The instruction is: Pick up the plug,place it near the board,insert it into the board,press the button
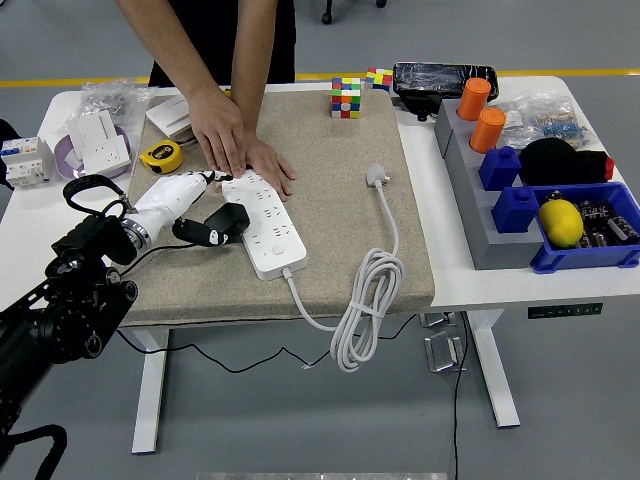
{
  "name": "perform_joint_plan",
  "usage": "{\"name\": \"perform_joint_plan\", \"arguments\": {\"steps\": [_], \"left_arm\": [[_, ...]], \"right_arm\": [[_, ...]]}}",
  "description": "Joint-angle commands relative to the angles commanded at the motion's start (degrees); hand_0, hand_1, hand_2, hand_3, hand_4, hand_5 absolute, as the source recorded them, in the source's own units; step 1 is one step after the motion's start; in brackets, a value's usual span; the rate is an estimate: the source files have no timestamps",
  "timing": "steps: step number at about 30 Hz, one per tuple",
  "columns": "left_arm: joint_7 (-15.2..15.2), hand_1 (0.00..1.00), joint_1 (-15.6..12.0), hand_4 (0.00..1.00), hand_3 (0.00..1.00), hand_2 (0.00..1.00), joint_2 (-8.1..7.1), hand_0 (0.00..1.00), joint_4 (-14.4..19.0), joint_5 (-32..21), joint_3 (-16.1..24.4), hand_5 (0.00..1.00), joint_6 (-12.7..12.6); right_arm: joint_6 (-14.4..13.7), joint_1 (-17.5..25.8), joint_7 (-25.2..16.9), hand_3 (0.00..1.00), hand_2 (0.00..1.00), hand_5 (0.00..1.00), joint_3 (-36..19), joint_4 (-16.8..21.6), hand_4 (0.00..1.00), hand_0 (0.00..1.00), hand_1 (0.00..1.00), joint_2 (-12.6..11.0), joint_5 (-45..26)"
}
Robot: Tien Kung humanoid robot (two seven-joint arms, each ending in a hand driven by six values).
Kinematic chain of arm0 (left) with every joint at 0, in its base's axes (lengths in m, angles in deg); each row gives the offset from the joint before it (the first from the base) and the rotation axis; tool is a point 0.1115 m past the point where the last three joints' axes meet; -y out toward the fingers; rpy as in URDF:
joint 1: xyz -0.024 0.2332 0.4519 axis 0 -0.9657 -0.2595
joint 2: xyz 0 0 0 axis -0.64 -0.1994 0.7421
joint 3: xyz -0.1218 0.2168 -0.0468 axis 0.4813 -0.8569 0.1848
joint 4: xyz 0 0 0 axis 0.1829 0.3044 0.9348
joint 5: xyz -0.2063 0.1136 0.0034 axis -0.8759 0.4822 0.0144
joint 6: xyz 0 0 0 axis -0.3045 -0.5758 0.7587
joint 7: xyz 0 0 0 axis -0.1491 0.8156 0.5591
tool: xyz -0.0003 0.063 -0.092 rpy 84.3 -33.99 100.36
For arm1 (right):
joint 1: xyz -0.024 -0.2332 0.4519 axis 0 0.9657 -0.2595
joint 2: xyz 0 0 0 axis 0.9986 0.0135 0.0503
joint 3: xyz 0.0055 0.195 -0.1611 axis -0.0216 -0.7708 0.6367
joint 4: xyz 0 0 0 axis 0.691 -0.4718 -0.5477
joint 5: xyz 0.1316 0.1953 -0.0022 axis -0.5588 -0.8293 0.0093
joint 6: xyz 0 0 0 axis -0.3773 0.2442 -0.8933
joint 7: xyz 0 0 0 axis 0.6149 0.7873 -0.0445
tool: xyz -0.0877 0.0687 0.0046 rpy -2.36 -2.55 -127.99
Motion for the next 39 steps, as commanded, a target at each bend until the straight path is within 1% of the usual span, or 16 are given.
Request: {"name": "perform_joint_plan", "arguments": {"steps": [5,6,8,11,12,14,17,18,20,23,26,29,30,32,35,39], "left_arm": [[-0.14,0.934,-0.57,0.998,0.937,0.913,-0.64,0.825,3.82,0.00,0.24,0.444,2.29],[-0.14,0.973,-0.70,0.998,0.967,0.947,-0.73,0.875,4.50,0.00,0.36,0.602,2.72],[-0.08,0.973,-0.96,0.998,0.967,0.947,-0.84,0.875,5.68,0.00,0.75,0.602,3.34],[0.29,0.973,-2.08,0.998,0.967,0.947,-1.06,0.875,9.25,-3.98,2.00,0.602,3.83],[0.54,0.978,-2.88,0.998,0.942,0.945,-1.05,0.885,10.94,-5.86,2.85,0.924,3.49],[1.10,0.978,-4.43,0.998,0.942,0.945,-0.78,0.885,14.35,-9.03,4.46,0.924,2.99],[3.92,0.978,-8.99,0.998,0.942,0.945,0.60,0.885,20.95,-15.58,7.61,0.924,2.03],[5.38,0.962,-11.05,0.998,0.939,0.961,1.28,0.879,23.85,-18.47,8.43,0.963,1.36],[7.92,0.962,-14.58,0.998,0.939,0.961,2.66,0.879,28.32,-22.94,9.53,0.963,-0.29],[11.83,0.962,-19.56,0.998,0.939,0.961,4.50,0.879,35.40,-29.99,10.06,0.963,-4.38],[15.95,0.950,-24.70,0.998,0.925,0.945,5.55,0.891,42.72,-37.26,9.62,0.998,-8.72],[18.85,0.950,-29.12,0.998,0.925,0.945,5.96,0.891,48.99,-42.18,9.65,0.998,-8.95],[19.39,0.971,-30.50,0.998,0.925,0.959,5.95,0.939,50.09,-42.93,9.76,0.998,-8.44],[19.59,0.971,-32.18,0.998,0.925,0.959,5.69,0.939,50.52,-43.56,9.64,0.998,-7.28],[19.26,0.971,-33.64,0.998,0.925,0.959,5.03,0.939,50.11,-44.17,9.15,0.998,-4.97],[18.54,0.998,-34.48,0.998,0.945,0.992,4.94,0.998,48.84,-43.37,8.57,0.998,-1.30]], "right_arm": [[0.01,0.06,-0.05,0.759,0.755,0.998,-0.15,0.00,0.998,0.823,0.797,0.06,-0.04],[0.00,0.04,-0.05,0.761,0.756,0.998,-0.17,0.01,0.998,0.826,0.797,0.06,-0.03],[-0.03,0.03,-0.07,0.761,0.756,0.998,-0.27,0.03,0.998,0.826,0.797,0.07,0.02],[-0.06,0.07,-0.07,0.761,0.756,0.998,-0.37,0.04,0.998,0.826,0.797,0.13,0.08],[-0.08,0.12,-0.08,0.760,0.756,0.998,-0.43,0.03,0.998,0.826,0.797,0.15,0.08],[-0.10,0.20,-0.09,0.760,0.756,0.998,-0.51,0.02,0.998,0.826,0.797,0.19,0.09],[-0.07,0.44,-0.09,0.760,0.756,0.998,-0.64,-0.03,0.998,0.826,0.797,0.29,0.04],[-0.06,0.53,-0.10,0.761,0.755,0.998,-0.73,-0.03,0.998,0.825,0.797,0.34,0.05],[0.00,0.59,-0.08,0.761,0.755,0.998,-0.75,-0.03,0.998,0.825,0.797,0.41,0.13],[0.00,0.64,-0.12,0.761,0.755,0.998,-1.08,-0.04,0.998,0.825,0.797,0.52,0.26],[-0.02,0.57,-0.14,0.760,0.755,0.998,-1.31,-0.02,0.998,0.824,0.797,0.55,0.41],[-0.03,0.54,-0.17,0.760,0.755,0.998,-1.61,0.01,0.998,0.824,0.797,0.59,0.54],[-0.01,0.59,-0.15,0.758,0.755,0.998,-1.53,0.01,0.998,0.824,0.797,0.59,0.51],[0.02,0.65,-0.12,0.758,0.755,0.998,-1.26,-0.04,0.998,0.824,0.797,0.54,0.34],[0.03,0.59,-0.07,0.758,0.755,0.998,-1.11,-0.02,0.998,0.824,0.797,0.47,0.38],[-0.03,0.43,-0.05,0.759,0.755,0.998,-1.04,-0.02,0.998,0.824,0.797,0.38,0.42]]}}
